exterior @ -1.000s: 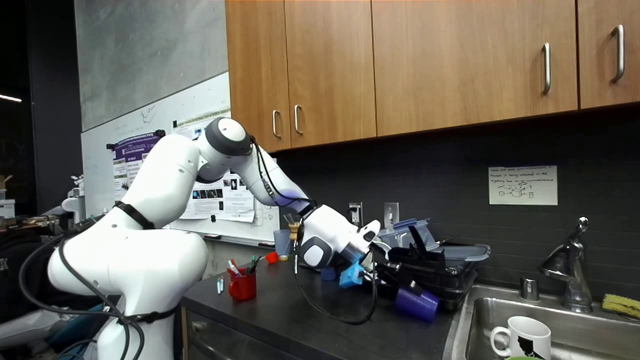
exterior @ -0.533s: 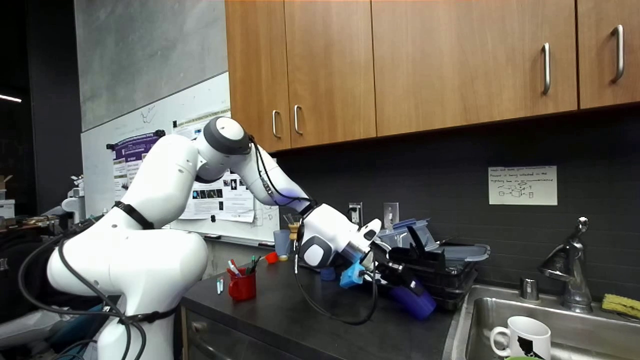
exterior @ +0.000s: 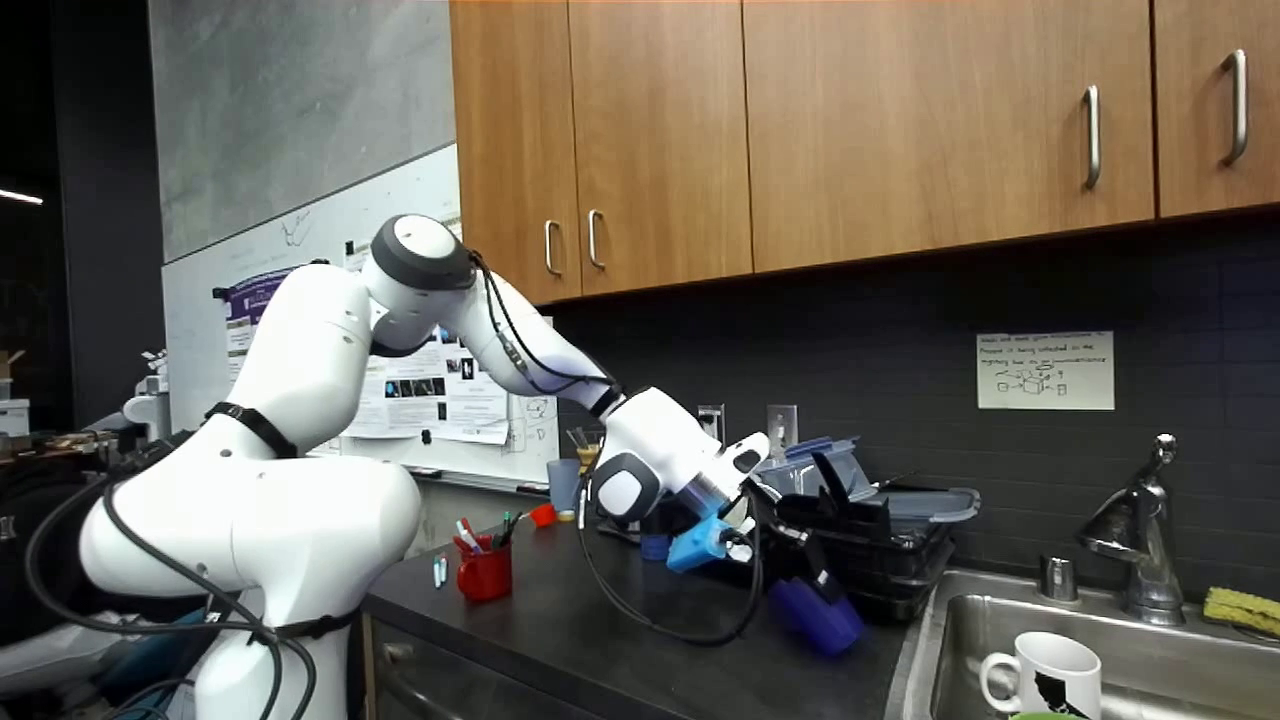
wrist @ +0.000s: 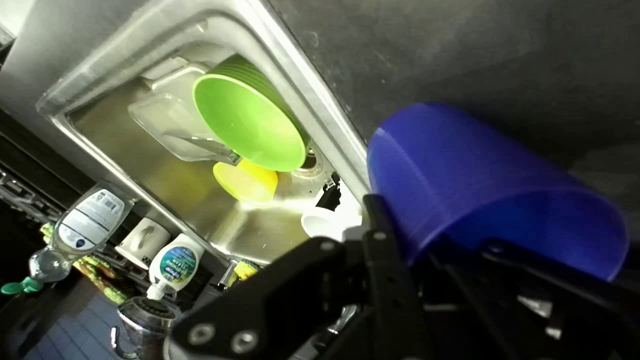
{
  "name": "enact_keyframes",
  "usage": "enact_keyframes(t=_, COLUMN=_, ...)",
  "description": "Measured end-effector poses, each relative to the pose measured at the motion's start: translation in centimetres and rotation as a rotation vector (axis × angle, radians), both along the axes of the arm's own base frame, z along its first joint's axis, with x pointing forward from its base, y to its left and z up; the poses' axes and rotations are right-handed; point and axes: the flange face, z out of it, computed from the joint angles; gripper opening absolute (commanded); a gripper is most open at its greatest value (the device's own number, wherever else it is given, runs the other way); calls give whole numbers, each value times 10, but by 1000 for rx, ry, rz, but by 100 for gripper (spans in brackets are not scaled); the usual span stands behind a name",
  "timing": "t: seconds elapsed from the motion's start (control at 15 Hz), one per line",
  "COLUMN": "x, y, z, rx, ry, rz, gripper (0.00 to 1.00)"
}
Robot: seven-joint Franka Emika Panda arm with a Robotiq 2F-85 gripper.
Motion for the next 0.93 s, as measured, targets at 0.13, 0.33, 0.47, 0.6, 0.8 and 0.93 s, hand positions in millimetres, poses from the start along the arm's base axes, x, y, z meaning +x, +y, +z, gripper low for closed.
enact_keyframes(t=0.13, x=-16, y=-3, z=9, rx=30, ry=46, rz=33, gripper=1)
enact_keyframes(t=0.33, x=-29, y=4, z=28, rx=109, ry=130, rz=136, gripper=1)
enact_keyframes(t=0.47, x=-26, y=17, z=43, rx=190, ry=182, rz=228, gripper=1)
enact_keyframes(t=0.6, x=-20, y=35, z=63, rx=261, ry=250, rz=315, gripper=1)
enact_keyframes(t=0.8, x=-19, y=70, z=85, rx=386, ry=353, rz=428, gripper=1)
enact_keyframes(t=0.93, x=-21, y=96, z=94, rx=478, ry=414, rz=488, gripper=1)
